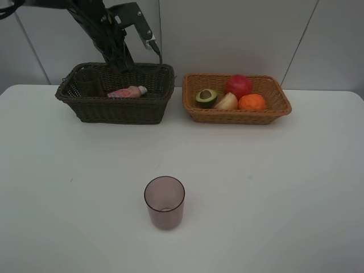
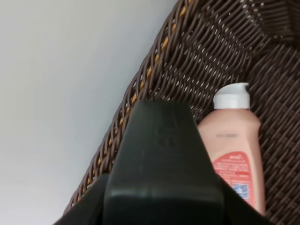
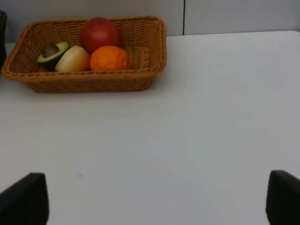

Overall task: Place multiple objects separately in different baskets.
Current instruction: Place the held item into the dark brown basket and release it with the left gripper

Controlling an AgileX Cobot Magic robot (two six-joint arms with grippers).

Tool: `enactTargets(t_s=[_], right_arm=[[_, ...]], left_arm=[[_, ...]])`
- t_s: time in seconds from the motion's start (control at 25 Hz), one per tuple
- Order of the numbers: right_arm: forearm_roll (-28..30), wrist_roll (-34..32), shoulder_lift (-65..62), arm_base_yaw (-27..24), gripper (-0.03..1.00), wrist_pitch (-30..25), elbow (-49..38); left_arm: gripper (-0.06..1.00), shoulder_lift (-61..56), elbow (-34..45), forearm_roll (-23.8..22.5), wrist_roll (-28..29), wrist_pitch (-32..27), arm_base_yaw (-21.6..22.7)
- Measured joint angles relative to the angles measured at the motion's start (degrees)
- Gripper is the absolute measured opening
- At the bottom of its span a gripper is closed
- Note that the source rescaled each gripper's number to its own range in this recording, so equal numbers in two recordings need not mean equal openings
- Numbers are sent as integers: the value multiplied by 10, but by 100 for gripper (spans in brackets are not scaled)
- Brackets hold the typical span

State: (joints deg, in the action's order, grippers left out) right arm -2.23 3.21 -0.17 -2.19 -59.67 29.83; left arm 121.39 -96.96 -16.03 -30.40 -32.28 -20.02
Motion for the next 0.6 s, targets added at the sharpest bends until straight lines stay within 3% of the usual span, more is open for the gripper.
enactTargets(t_s=[0.6], right_arm=[[0,0,0,0,93,0,0]], left_arm=[[52,28,0,-25,-35,-1,11]])
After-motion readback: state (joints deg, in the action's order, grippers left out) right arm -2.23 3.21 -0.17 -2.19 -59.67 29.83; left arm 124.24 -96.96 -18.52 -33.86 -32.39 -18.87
